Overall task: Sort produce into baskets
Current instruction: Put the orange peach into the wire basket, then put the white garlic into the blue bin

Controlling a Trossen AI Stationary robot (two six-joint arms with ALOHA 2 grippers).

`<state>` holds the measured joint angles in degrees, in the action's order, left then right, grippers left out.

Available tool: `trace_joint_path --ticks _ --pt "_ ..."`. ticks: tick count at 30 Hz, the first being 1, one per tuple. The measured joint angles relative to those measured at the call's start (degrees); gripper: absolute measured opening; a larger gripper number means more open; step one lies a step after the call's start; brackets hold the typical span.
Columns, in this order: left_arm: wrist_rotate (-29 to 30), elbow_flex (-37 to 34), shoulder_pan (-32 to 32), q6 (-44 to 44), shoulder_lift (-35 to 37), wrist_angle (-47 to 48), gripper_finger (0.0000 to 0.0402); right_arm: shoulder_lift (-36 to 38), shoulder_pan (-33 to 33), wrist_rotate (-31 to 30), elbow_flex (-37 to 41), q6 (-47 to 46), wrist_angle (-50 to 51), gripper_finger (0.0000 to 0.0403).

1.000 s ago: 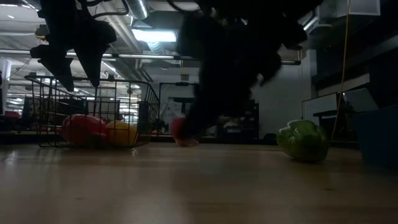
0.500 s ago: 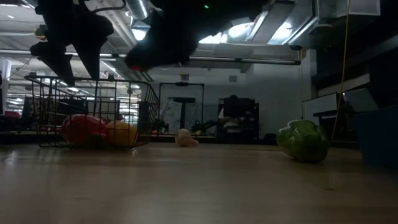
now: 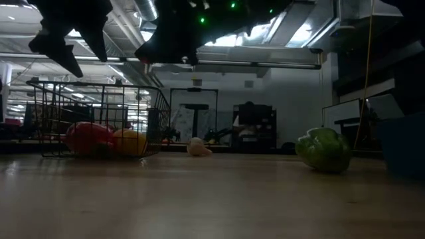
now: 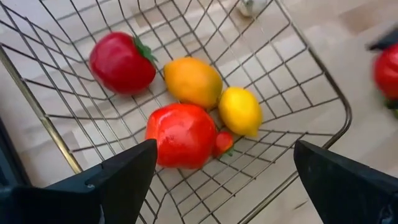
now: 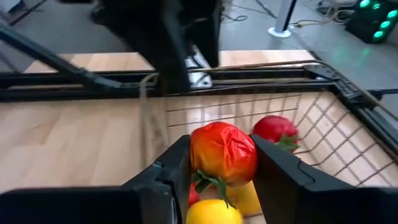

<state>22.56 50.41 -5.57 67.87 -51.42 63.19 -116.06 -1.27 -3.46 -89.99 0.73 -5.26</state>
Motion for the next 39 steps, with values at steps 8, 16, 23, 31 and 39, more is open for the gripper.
trace_joint_path --ticks 8,16,23,31,39 --pt "0.9 0.0 0.0 0.0 1.0 -1.3 0.0370 -3.6 -1.4 0.0 0.0 -0.1 -5.0 0.0141" --pt "1.1 0.0 0.0 -0.4 1.1 -1.5 0.0370 -5.1 -1.4 0.0 0.1 -0.2 -4.8 0.0141" --pt "1.2 0.0 0.0 -0.4 1.1 -2.5 0.0370 -5.1 -1.4 -2.1 0.1 -0.4 -5.5 0.0144" --pt "1.3 0.0 0.0 -2.0 1.1 -2.5 0.0370 -5.1 -1.4 -3.6 0.1 -0.4 -5.2 0.0201" --pt "1.3 0.0 0.0 -2.0 1.1 -2.5 0.0370 -5.1 -1.4 -3.5 0.1 -0.4 -5.1 0.0281"
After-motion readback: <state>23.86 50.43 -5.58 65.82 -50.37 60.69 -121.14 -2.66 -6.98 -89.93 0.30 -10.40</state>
